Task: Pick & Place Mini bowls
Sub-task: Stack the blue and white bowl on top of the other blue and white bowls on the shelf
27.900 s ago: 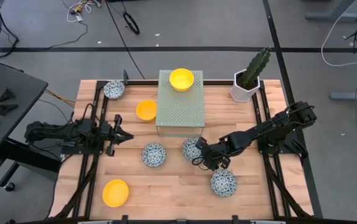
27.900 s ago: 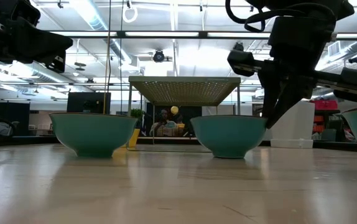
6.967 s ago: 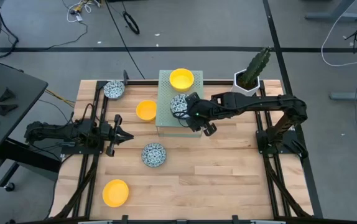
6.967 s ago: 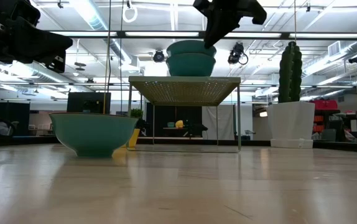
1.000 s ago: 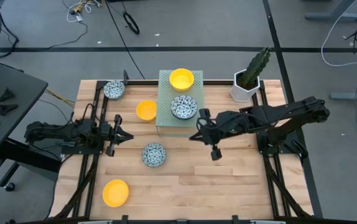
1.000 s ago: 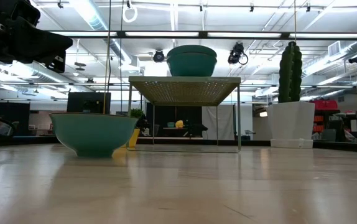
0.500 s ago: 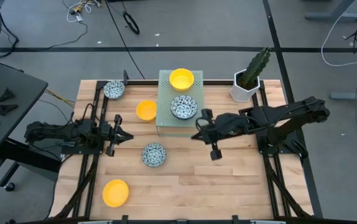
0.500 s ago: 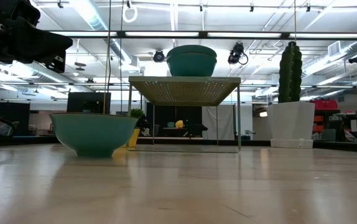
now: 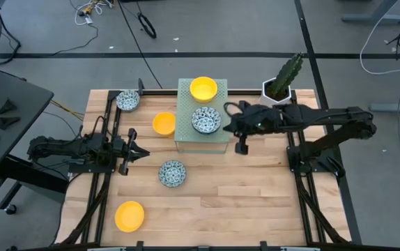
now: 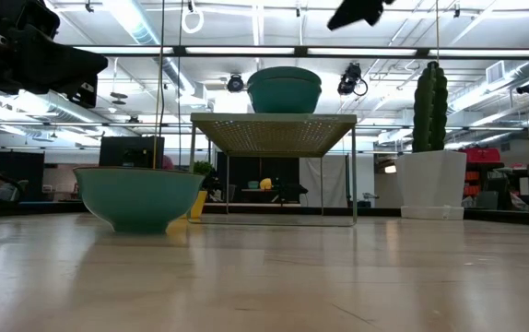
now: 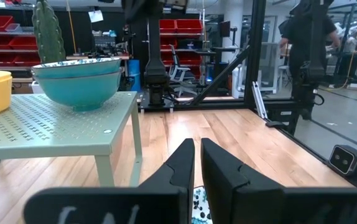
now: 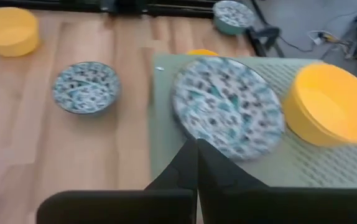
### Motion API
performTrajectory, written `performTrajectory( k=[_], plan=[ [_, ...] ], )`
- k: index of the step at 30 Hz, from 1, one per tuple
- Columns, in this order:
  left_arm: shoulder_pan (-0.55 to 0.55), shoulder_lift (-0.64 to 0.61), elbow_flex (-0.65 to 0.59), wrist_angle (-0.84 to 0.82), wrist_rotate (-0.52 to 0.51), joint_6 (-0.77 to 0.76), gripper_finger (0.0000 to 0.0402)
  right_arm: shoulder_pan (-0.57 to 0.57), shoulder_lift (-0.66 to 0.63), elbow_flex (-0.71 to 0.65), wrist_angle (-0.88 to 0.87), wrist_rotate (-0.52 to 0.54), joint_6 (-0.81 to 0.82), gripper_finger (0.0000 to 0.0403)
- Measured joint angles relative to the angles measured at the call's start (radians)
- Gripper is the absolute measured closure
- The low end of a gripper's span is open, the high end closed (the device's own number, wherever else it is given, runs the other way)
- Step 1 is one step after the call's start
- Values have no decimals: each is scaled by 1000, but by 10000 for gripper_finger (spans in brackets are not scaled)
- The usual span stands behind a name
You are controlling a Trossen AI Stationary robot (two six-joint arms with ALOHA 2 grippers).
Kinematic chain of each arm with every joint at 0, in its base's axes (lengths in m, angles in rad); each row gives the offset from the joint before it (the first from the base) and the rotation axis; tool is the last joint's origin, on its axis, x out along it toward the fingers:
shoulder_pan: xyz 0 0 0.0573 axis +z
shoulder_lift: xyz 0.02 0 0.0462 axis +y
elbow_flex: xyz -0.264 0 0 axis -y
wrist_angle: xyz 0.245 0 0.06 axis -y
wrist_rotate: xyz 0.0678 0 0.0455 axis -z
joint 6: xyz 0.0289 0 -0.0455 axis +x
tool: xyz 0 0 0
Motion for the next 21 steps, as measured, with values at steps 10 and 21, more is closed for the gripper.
performTrajectory(
  k=[10, 21],
  plan=[
    [0, 0, 0, 0, 0, 0, 367, -37, -245, -258, 140, 21, 11, 403],
    [0, 0, 0, 0, 0, 0, 367, -35, -509, -517, 258, -39, 50, 403]
  ],
)
